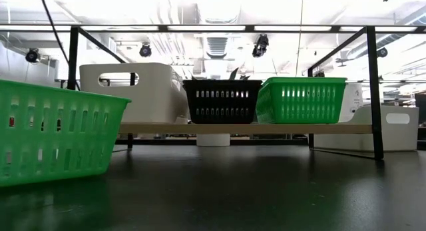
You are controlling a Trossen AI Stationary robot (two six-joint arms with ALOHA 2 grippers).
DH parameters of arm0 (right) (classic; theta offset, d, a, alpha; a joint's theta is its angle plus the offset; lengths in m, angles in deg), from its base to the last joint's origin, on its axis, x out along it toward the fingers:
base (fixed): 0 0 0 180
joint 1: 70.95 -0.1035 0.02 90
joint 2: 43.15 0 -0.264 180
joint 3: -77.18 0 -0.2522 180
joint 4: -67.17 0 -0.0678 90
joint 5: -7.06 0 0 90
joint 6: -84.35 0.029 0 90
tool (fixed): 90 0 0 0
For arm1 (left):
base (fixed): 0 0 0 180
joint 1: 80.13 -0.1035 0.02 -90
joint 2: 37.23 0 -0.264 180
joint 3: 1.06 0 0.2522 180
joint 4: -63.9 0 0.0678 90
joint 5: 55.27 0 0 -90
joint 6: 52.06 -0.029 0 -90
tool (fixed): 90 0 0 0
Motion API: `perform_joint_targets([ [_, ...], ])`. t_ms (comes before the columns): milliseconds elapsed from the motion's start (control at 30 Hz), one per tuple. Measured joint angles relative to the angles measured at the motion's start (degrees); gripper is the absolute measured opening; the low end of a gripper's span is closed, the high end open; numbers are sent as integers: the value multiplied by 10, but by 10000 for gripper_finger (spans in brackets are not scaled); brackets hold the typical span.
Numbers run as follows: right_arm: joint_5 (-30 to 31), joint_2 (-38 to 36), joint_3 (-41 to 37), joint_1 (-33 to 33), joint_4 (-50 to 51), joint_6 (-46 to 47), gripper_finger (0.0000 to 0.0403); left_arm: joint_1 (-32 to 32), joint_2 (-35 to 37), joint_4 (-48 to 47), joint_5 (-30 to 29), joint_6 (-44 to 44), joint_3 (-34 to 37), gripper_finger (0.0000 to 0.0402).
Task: Stack baskets on shelf by color
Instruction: Stack the left white bin on top of the other white bin on the shelf
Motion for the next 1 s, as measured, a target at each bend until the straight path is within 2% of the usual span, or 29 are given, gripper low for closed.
perform_joint_targets([
  [167,-104,41,47,27,2,-47,162,24,-48,42,-4,-72,-6,0],
  [367,-181,98,83,83,-1,-71,194,17,-73,81,-21,-80,-6,0],
  [567,-336,157,98,142,-35,-43,203,15,-85,85,-52,-79,-6,0],
  [733,-403,197,99,177,-87,-8,203,14,-91,91,-85,-76,-6,0],
  [867,-480,227,99,197,-114,16,203,11,-91,91,-101,-77,-5,0],
  [1000,-498,245,99,206,-131,27,203,9,-89,92,-108,-77,-5,0],
])
